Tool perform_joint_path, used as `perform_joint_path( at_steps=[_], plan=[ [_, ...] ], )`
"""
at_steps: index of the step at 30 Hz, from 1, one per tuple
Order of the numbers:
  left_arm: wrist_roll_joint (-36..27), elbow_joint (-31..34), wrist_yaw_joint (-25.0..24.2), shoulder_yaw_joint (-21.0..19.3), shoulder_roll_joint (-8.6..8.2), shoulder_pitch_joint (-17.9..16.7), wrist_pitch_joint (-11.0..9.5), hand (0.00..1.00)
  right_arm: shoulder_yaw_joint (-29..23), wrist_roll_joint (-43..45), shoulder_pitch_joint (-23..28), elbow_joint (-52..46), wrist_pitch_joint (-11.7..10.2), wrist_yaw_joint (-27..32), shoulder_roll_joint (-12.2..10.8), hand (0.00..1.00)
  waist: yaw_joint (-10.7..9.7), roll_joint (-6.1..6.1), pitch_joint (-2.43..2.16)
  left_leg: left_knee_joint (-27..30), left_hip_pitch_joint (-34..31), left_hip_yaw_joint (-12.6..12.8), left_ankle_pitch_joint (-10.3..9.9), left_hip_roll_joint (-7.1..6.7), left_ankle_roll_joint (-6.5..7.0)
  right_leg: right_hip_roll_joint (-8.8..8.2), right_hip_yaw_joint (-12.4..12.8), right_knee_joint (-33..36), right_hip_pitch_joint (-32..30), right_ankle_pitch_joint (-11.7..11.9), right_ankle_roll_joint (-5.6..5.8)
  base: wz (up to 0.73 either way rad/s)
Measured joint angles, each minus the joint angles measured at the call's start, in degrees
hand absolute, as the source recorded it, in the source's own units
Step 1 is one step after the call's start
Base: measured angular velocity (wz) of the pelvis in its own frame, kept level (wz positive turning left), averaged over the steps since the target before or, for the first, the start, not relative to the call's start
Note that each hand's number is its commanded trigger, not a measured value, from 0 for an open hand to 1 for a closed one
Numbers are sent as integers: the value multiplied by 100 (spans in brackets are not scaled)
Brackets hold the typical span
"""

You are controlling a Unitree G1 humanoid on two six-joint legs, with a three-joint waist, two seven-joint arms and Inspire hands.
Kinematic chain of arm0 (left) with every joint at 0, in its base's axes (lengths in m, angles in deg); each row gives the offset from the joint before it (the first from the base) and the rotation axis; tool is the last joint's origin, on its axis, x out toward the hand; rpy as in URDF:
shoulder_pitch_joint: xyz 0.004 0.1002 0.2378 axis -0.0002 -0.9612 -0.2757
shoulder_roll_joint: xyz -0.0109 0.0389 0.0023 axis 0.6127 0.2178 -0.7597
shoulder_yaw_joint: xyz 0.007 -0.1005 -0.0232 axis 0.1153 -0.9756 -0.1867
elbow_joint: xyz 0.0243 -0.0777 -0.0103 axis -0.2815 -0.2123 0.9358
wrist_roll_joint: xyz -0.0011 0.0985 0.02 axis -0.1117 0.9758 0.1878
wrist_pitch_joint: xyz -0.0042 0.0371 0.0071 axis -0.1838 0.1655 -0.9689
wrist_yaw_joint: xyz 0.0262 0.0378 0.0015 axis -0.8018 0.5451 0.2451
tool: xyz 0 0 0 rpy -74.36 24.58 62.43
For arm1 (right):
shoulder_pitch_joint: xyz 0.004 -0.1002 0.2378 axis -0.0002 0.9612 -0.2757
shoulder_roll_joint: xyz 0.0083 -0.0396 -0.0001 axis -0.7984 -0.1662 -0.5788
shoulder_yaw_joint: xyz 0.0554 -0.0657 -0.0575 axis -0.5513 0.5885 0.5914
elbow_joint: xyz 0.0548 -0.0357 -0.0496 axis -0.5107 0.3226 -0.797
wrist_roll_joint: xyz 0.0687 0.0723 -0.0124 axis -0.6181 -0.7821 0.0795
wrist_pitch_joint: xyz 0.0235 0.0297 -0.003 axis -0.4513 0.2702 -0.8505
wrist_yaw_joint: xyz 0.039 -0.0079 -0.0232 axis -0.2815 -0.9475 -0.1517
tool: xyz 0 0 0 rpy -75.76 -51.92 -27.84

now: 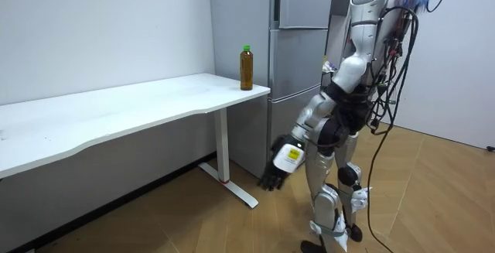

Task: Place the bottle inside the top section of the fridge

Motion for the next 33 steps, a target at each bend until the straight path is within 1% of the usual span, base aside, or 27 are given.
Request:
perform_joint_path(
  at_steps=[2, 3, 5, 6, 7, 8, 10, 11, 12, 13, 16, 17, 18, 20, 22, 28, 30, 31, 32, 33],
  plan=[
    [-36, 341, 179, -87, 89, 104, -67, 0, -66, 90, -2, -11, -3, -1, 1, 0, -4, 36, -18, 8, 3, 2, 1, -1, 2, 3, 40, -4, -18, 0, 0, -7],
    [-40, 498, 236, -126, 93, 100, -76, 0, -72, 113, 7, -29, -3, -1, 1, 0, -3, 23, -25, 16, 2, 3, 3, -3, 3, 3, 45, -2, -28, 0, 0, -4],
    [-188, 1183, 369, -293, 97, 105, -120, 0, -96, 209, 96, -248, -5, -19, -2, 0, 45, 27, -54, 14, -14, 3, 4, -4, 4, 4, 57, 1, -63, 0, 1, 0],
    [-218, 1304, 376, -333, 99, 129, -144, 0, -117, 212, 97, -247, -4, -31, -6, 0, 62, 5, -53, 15, -12, 5, 4, -4, 4, 4, 55, 0, -71, 0, 1, -3],
    [-242, 1590, 406, -407, 97, 165, -154, 0, -132, 212, 116, -246, -4, -62, -12, 0, 108, 15, -61, 16, -13, 3, 4, -5, 4, 4, 36, -4, -74, 0, 1, 0],
    [-242, 1874, 467, -503, 98, 192, -157, 0, -195, 213, 137, -247, -3, -64, -39, 0, 139, 24, -54, 16, -13, 4, 4, -5, 4, 4, 35, -8, -78, 0, 1, 0],
    [-239, 2288, 621, -573, 111, 218, -175, 0, -238, 249, 171, -285, 2, -54, -50, 0, 148, -19, -71, 6, -15, 4, 4, -6, 4, 3, 64, -8, -89, 0, 1, 0],
    [-240, 2471, 692, -596, 139, 249, -180, 0, -245, 300, 231, -395, 4, -44, -50, 0, 152, -16, -70, -1, -14, 4, 4, -8, 4, 2, 77, -7, -89, 0, 1, 0],
    [-241, 2553, 726, -638, 175, 301, -182, 0, -255, 345, 296, -508, 3, -42, -55, 0, 159, 22, -56, 0, -10, 4, 4, -9, 4, 2, 82, -2, -87, 0, 2, 0],
    [-243, 2613, 742, -673, 179, 324, -181, 0, -263, 373, 325, -559, 5, -40, -62, 0, 154, 11, -61, 0, -10, 3, 3, -9, 4, 2, 79, 0, -90, 1, 2, 0],
    [-233, 3148, 853, -719, 179, 358, -180, 0, -364, 473, 383, -673, 5, -35, -102, 0, 128, -2, -67, -1, -12, -13, 3, -7, 4, 0, 15, -1, -77, 1, 2, 3],
    [-214, 3360, 851, -724, 180, 356, -179, 0, -459, 528, 409, -673, 6, -45, -118, 0, 133, 24, -53, -2, -22, -22, 3, -8, 4, -2, 2, 0, -67, 1, 2, 5],
    [-195, 3460, 860, -727, 180, 358, -180, 0, -472, 530, 440, -681, 5, -42, -123, 0, 139, 20, -55, -5, -35, -27, 3, -8, 4, -2, -4, 1, -64, 1, 3, 0],
    [-178, 3921, 938, -762, 180, 356, -180, 0, -488, 529, 511, -827, 7, -41, -132, 0, 155, 33, -50, -6, -61, -43, 3, -8, 4, 0, -9, 4, -77, 1, 2, 2],
    [-121, 4192, 1014, -796, 180, 356, -180, 0, -496, 526, 565, -879, 6, -41, -131, 0, 161, 40, -52, -4, -56, -43, 3, -8, 4, 0, -8, 15, -75, 1, 2, 0],
    [195, 4633, 1128, -897, 180, 359, -175, 0, -505, 536, 554, -882, 16, -60, -133, 0, 146, 55, -54, 13, -57, -45, 3, -7, 4, -1, -9, 14, -88, 1, 2, 0],
    [285, 4899, 1143, -909, 180, 359, -171, 0, -508, 563, 556, -904, 71, -69, -133, 0, 145, 42, -62, 29, -87, -49, 3, -8, 5, -1, -14, 11, -91, 1, 2, 2],
    [289, 5134, 1166, -913, 180, 359, -169, 0, -508, 562, 558, -934, 116, -78, -132, 0, 144, 36, -63, 36, -112, -54, 3, -9, 5, -1, -20, 11, -91, 1, 2, 3],
    [309, 5369, 1203, -915, 180, 359, -169, 0, -505, 557, 564, -949, 130, -107, -132, 0, 147, 31, -61, 31, -118, -54, 3, -10, 5, -1, -17, 11, -91, 1, 2, 0],
    [311, 5467, 1221, -916, 180, 360, -169, 0, -506, 550, 569, -951, 131, -126, -133, 0, 147, 32, -62, 30, -118, -53, 3, -10, 5, -1, -14, 10, -89, 1, 2, 0]
  ],
)
